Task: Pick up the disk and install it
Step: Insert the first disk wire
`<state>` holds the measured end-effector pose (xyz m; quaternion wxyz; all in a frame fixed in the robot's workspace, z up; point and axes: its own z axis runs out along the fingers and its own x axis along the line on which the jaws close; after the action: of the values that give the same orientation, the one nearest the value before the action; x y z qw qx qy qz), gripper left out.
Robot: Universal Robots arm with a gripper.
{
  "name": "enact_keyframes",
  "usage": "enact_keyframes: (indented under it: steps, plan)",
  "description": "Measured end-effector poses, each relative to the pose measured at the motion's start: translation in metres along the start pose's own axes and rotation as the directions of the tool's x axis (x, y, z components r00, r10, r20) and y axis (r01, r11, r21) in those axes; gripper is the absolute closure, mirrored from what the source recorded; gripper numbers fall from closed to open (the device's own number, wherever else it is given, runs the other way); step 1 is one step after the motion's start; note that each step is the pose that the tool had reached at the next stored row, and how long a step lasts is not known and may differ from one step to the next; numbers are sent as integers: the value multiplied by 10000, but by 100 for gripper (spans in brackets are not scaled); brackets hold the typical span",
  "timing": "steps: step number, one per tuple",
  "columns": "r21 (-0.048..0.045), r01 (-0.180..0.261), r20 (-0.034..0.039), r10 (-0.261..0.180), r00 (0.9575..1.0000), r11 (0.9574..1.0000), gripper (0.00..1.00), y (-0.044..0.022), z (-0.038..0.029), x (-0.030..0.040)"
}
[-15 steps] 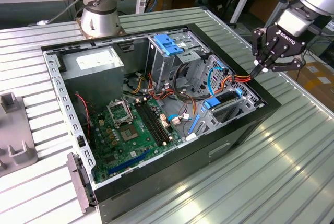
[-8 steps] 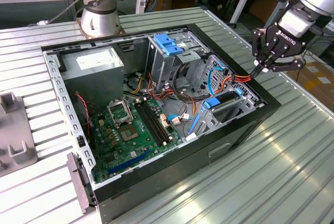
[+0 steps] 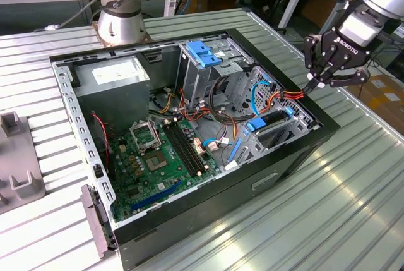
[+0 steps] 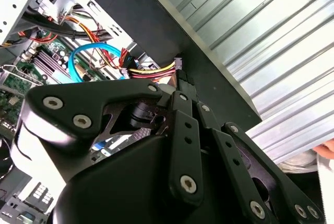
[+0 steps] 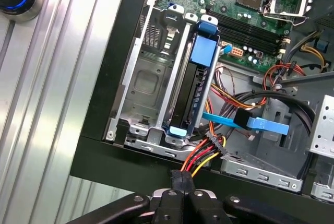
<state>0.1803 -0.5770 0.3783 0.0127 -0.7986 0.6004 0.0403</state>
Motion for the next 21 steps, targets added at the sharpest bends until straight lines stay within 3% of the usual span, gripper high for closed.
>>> enact_keyframes:
  steps: [11,14,21]
  plan:
    - [-67,822,-20,-823,9966,9966,90,0,0,0]
    - [-104,1272,-29,-1273,9919,9918,90,-1,0,0]
    - [-152,1842,-38,-1842,9829,9828,90,-1,0,1]
